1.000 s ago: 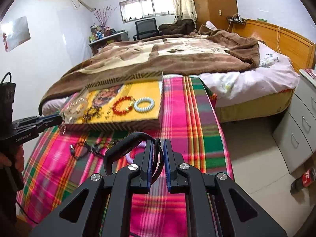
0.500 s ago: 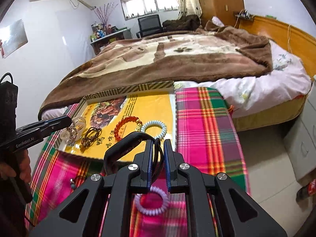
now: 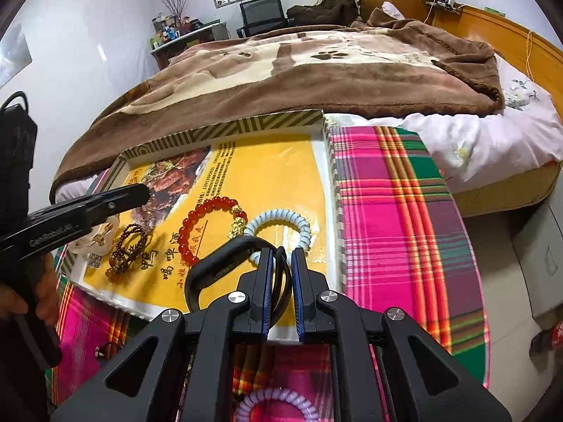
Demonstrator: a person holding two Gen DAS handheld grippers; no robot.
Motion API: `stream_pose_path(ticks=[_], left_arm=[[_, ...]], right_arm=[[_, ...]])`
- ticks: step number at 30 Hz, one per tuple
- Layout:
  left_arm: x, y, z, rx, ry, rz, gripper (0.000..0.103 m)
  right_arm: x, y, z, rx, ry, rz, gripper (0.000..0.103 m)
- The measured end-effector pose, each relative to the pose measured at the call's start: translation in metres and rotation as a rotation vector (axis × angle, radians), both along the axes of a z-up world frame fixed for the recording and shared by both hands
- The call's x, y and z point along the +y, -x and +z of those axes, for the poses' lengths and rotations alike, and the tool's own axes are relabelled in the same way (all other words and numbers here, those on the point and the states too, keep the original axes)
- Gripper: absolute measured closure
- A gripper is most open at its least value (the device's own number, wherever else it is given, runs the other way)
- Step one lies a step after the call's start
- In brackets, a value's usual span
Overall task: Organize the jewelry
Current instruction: 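Carry the black band and silver chain into the yellow box and open both tools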
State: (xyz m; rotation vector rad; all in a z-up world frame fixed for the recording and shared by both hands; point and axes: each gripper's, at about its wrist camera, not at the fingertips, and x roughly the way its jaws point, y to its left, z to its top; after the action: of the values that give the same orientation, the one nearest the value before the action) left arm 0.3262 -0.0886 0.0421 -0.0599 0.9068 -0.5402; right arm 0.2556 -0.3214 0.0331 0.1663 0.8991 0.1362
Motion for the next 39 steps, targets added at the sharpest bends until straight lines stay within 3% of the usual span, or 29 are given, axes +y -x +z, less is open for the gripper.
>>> stream_pose_path(ticks=[13,28,31,33,39], left_arm=[[-0.010,-0.011,-0.011,0.016,-0.033,0.006,0.090],[-0.004,-0.006,-0.007,0.025,-0.022,0.009,0.090],[-0.002,0.007,0.001,-0.003,-0.027,-0.013,0.079],[0.001,0.016,0.007,-0.012,-0.016,-0.022,0.064],[0.014,0.045,0.022,-0.034,-0.007,-0.023,0.063]], right_arm=[[0.015,-0.015,-0.014,0.060,0.063,0.037,0.092],[0.014,-0.011,-0.009,0.024,0.050,0.032,0.089],[0.009,-0.002,0.001,-0.004,0.047,0.027,0.085],[0.004,0.004,0.007,-0.019,0.044,0.022,0.084],[-0.013,0.029,0.016,-0.033,0.023,-0.005,0.084]])
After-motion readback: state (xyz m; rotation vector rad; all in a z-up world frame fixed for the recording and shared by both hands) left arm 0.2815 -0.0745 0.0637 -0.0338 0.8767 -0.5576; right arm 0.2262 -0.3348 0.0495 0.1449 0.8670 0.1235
